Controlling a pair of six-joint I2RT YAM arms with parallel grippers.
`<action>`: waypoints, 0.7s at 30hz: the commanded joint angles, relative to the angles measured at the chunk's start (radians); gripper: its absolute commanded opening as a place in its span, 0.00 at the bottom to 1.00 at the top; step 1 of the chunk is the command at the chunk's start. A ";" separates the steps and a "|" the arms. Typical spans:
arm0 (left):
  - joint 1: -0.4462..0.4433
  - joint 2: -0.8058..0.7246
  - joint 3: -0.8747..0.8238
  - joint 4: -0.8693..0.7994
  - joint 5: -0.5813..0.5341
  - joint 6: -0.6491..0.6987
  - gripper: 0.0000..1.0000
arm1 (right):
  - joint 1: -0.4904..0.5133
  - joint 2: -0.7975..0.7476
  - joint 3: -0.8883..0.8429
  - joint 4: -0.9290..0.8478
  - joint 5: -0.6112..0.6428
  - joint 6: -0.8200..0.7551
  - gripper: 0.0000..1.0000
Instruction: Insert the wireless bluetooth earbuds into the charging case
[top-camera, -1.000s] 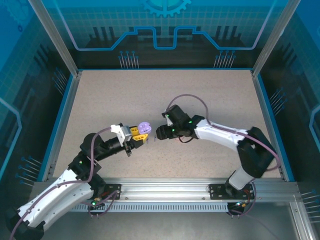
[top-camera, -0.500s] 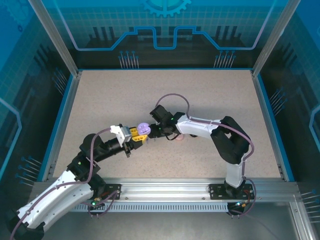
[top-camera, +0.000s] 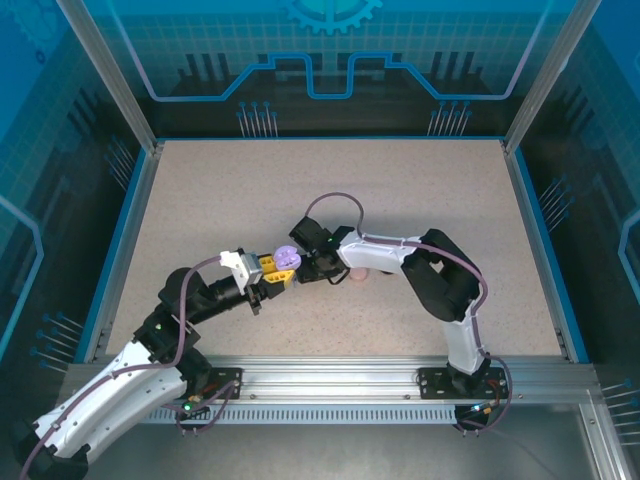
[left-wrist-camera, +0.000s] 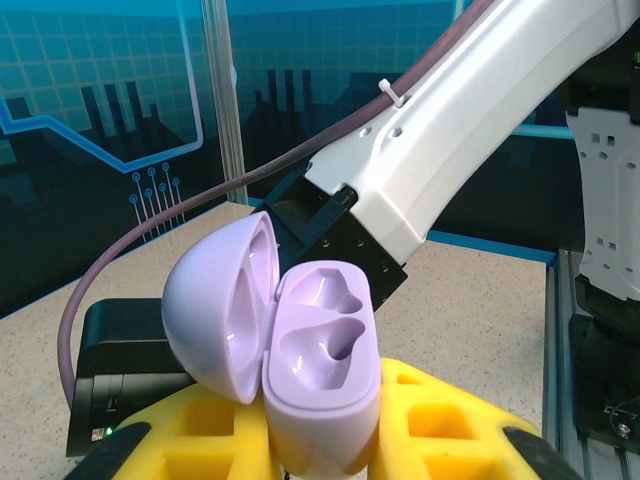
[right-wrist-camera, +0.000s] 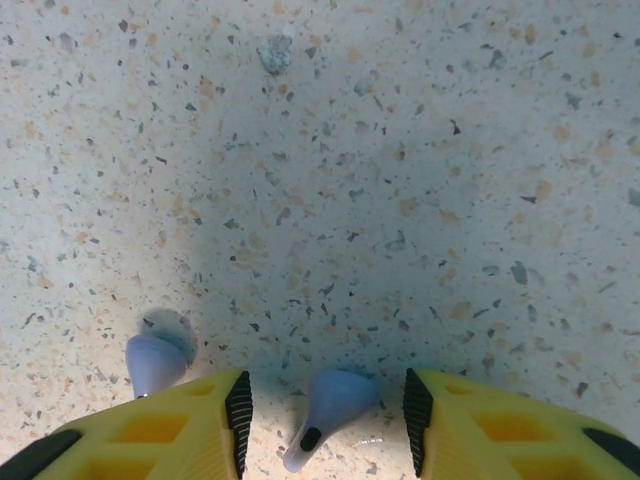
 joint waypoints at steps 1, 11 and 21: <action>-0.006 -0.011 0.004 0.000 -0.007 0.018 0.10 | 0.018 0.025 0.028 -0.049 0.022 -0.002 0.44; -0.007 -0.011 0.004 -0.001 -0.008 0.018 0.10 | 0.031 0.066 0.043 -0.094 0.033 -0.013 0.36; -0.006 -0.010 0.004 -0.002 -0.008 0.020 0.10 | 0.031 0.068 0.041 -0.096 0.023 -0.033 0.26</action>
